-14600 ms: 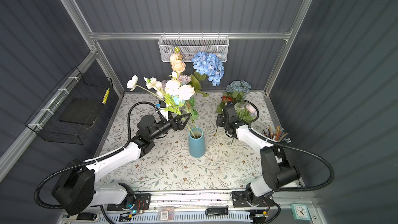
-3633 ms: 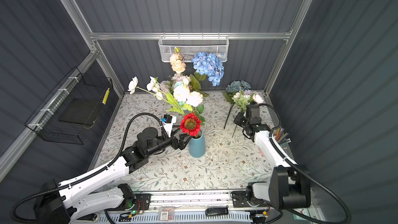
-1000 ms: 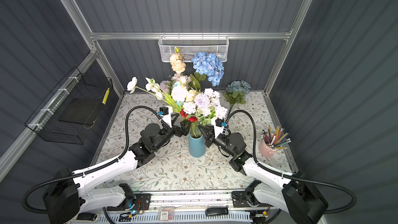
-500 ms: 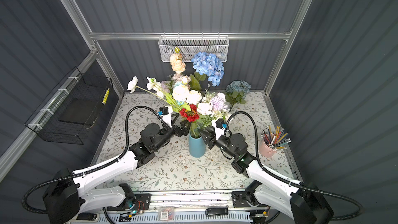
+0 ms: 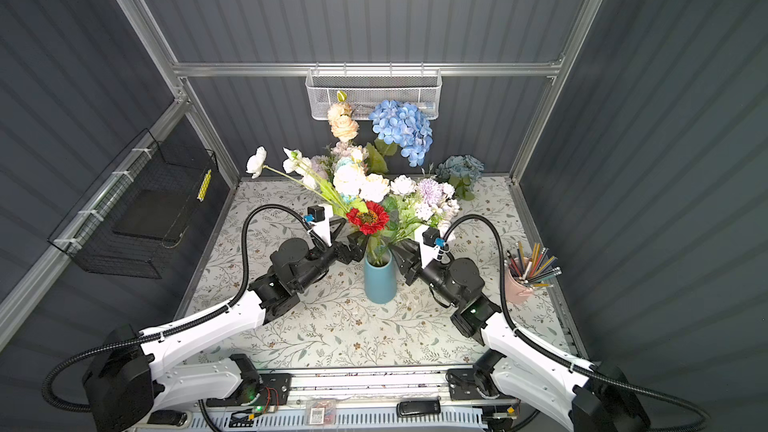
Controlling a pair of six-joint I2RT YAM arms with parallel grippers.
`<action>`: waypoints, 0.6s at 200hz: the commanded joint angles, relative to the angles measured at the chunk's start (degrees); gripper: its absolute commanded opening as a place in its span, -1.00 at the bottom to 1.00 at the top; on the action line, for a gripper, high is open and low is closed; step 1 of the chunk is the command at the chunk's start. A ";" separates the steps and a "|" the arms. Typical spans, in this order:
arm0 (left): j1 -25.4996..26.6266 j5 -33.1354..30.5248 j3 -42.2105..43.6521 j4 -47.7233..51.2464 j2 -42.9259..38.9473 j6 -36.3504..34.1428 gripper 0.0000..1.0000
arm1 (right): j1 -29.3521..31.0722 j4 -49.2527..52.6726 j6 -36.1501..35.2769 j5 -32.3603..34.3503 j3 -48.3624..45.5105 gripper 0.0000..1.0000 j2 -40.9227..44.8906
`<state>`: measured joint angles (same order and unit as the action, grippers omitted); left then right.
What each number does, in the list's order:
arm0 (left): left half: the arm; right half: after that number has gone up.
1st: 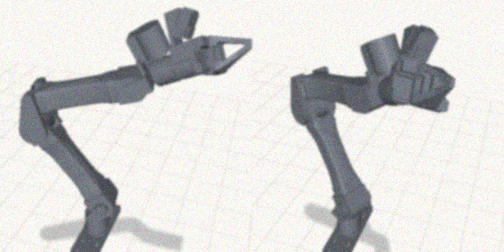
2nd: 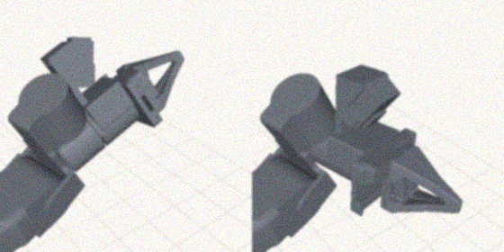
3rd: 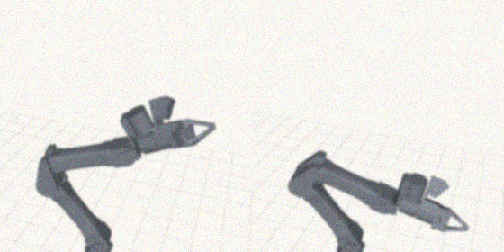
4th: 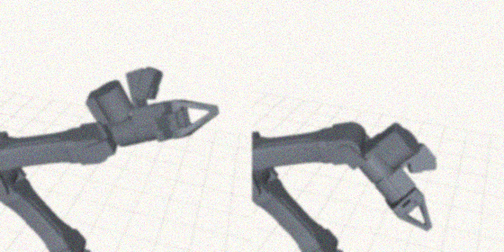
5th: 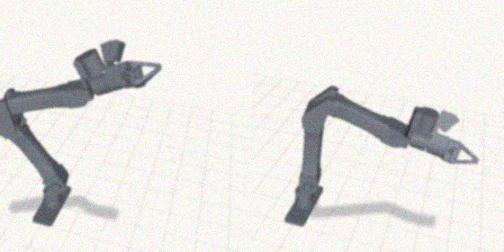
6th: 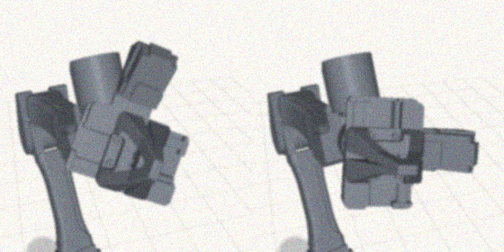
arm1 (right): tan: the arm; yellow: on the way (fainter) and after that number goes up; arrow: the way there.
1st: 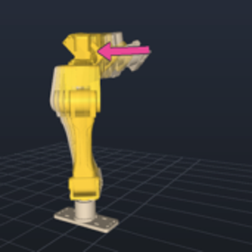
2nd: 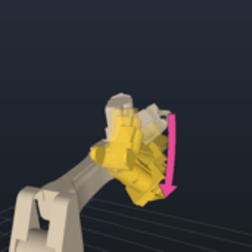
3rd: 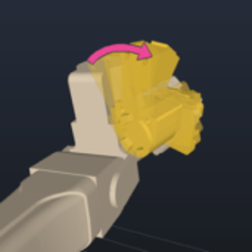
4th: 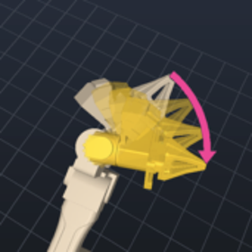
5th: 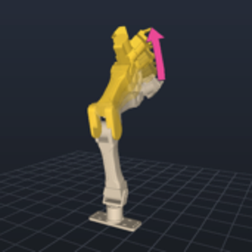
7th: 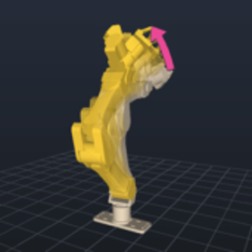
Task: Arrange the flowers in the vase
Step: 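Lower the pink bouquet stems into the teal vase with the right gripper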
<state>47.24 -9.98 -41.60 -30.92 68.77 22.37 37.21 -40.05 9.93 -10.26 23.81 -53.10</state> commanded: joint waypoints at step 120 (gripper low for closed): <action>-0.40 -0.22 1.26 -1.93 -1.01 1.01 0.98 | 2.92 15.56 -8.95 -0.06 5.41 -1.00 -2.28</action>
<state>47.24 -9.89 -41.17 -30.98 68.36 22.79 38.57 -32.16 4.51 -10.26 27.14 -56.47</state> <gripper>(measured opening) 0.992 0.049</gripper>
